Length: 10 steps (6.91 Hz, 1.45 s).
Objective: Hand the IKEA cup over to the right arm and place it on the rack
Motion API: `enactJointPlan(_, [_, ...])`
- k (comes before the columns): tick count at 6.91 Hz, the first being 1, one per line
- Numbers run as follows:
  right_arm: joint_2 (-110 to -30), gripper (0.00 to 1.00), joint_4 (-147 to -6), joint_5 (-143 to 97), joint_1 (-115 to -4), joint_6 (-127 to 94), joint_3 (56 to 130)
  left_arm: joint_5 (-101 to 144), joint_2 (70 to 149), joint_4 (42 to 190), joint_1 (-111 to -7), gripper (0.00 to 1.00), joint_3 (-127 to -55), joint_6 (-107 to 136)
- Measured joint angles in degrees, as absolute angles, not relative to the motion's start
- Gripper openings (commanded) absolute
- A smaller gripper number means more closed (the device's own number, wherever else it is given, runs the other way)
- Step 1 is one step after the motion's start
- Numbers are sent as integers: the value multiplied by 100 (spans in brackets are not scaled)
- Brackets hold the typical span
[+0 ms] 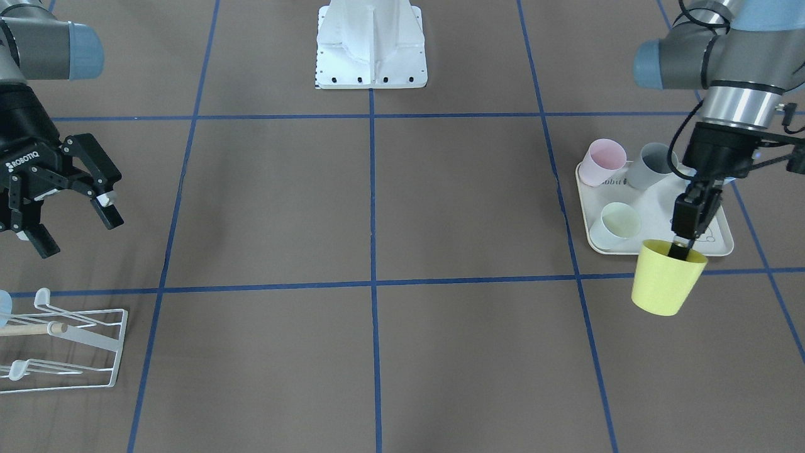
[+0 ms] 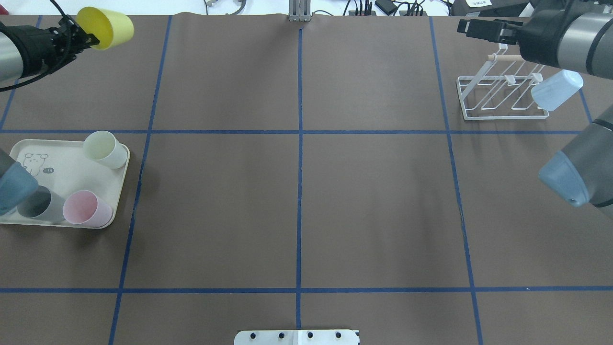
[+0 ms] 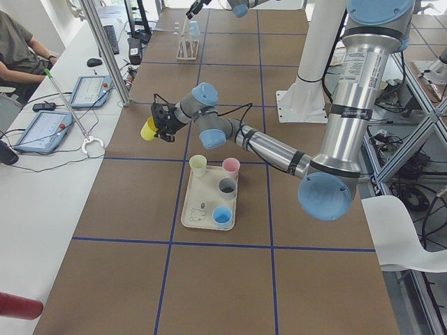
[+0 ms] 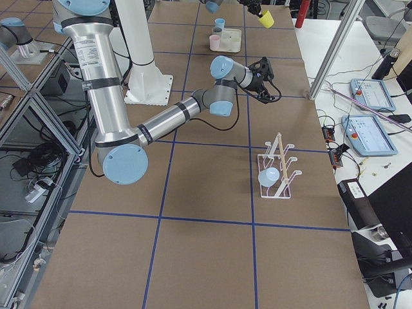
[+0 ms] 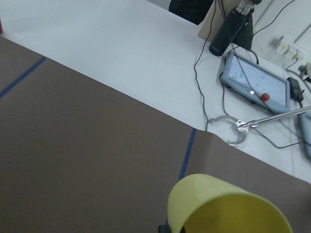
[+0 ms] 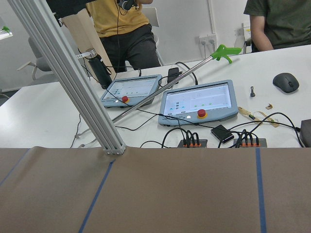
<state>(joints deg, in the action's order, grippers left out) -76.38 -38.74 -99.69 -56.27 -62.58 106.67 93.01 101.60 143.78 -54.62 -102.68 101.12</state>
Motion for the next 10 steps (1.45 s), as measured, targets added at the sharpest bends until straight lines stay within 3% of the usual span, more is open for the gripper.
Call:
enactJointPlan(4, [-6609, 100, -3759, -9517, -4709, -8740, 10706, 8126, 10358, 16913, -4299, 0, -10465, 13133])
enactJointPlan(10, [-6078, 100, -2279, -8198, -3493, -10554, 10619, 6818, 11311, 17565, -3092, 0, -10273, 14327])
